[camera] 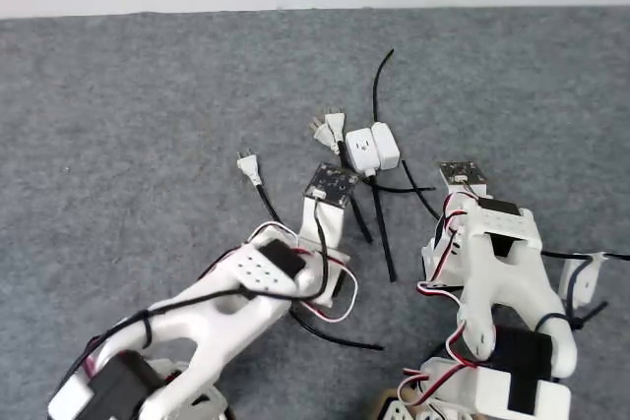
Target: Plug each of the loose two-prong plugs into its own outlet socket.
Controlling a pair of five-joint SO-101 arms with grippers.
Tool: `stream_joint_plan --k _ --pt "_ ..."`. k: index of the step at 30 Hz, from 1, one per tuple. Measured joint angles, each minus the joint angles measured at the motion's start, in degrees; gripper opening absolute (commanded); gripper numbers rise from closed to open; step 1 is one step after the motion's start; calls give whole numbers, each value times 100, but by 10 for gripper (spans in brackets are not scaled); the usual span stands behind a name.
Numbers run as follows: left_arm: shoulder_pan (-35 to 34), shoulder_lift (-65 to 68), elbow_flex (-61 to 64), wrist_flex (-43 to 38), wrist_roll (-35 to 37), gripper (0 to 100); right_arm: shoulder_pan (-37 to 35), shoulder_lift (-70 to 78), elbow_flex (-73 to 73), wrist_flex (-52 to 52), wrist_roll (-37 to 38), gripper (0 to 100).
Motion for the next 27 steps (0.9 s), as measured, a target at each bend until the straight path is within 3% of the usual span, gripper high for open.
stream_joint_plan --k 12,20,27 --pt "-721 -396 334 -18 -26 13 0 0 0 0 0 9" --pt "-1565 -738 659 -9 0 13 0 0 0 0 0 9" --pt "-1688 -1354 668 360 0 13 0 0 0 0 0 9"
